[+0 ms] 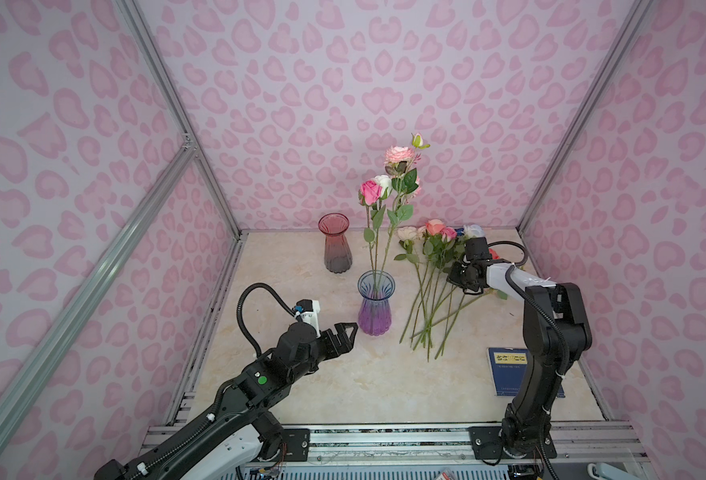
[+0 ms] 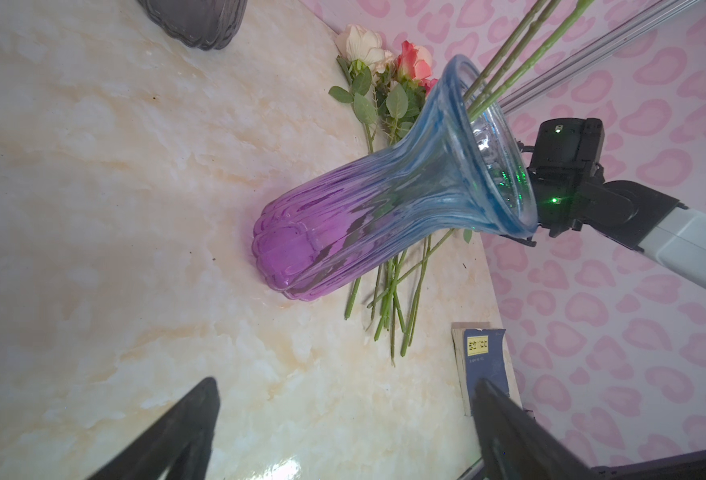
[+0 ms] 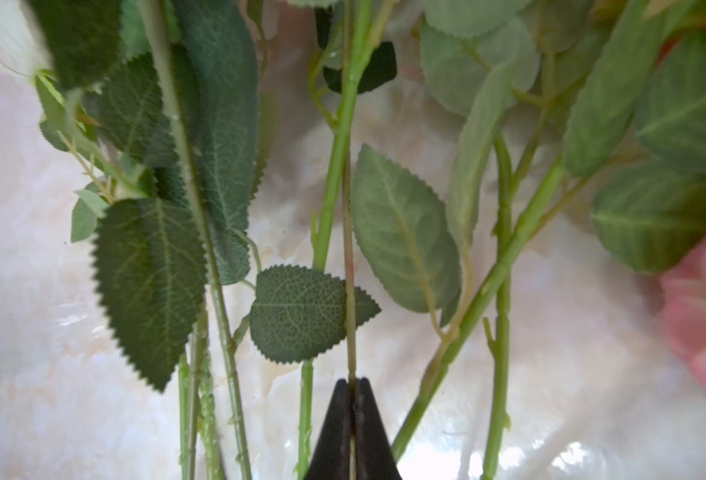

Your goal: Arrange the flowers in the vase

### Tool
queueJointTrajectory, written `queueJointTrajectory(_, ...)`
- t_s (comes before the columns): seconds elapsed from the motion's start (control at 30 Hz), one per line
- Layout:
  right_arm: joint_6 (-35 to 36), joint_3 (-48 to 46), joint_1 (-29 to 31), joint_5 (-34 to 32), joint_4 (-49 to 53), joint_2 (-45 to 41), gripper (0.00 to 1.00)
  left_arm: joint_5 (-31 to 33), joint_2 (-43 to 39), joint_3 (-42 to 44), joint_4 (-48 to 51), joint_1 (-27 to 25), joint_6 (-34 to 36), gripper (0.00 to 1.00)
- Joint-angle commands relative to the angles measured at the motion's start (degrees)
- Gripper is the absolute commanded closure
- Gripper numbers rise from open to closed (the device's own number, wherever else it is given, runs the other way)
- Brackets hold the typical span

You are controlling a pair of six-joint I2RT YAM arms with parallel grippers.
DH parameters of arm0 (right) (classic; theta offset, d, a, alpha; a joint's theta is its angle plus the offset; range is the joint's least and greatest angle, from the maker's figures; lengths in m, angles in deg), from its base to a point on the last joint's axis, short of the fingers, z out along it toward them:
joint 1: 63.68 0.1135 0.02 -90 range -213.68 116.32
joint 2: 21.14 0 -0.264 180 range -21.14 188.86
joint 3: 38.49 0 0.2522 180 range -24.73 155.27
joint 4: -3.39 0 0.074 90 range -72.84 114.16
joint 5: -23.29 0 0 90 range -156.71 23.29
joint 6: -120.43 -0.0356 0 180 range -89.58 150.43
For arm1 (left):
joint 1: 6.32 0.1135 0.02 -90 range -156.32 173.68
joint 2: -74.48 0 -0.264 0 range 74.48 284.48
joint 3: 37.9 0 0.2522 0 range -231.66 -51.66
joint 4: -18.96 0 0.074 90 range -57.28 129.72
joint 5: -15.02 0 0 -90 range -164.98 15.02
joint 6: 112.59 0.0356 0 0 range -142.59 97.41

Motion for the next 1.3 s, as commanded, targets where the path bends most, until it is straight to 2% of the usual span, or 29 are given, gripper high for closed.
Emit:
queueJointTrajectory(0.0,0.36,-1.04,0.04,0.26,-1.16,-2.81,1.00,0.83,-0.19,0.11,-0.15,0.09,0.63,0.05)
queueJointTrajectory(0.5,-0.16,-3.20,-0.09,-2.55,-1.78,-21.28,1.00,1.02,-1.32,-0.08,0.27,0.07,0.70,0.05)
queueJointTrajectory(0.7,-0.57,-2.79,-0.45,-2.38,-3.04,-24.43,1.00,1.46,-2.45,0.11,0.55,0.09,0.60,0.05)
queueJointTrajectory(0.77,-0.08,-2.99,-0.40,-2.19,-2.63,-23.80,1.00,1.31,-2.72,0.40,0.50,0.07,0.50,0.05)
queueJointTrajectory(0.9,-0.38,-3.36,-0.35,-0.48,-0.55,-19.03,0.79,1.55,-2.99,1.00,0.51,0.14,0.32,0.05)
queueJointTrajectory(1.0,-1.19,-3.57,0.88,1.98,-0.98,-14.71,0.77,1.78,-2.91,1.07,0.67,0.12,0.67,0.05)
queueJointTrajectory(1.27,-3.56,-1.31,8.05,2.69,-3.05,-3.53,0.72,2.69,-2.78,0.92,1.43,0.08,1.16,0.05)
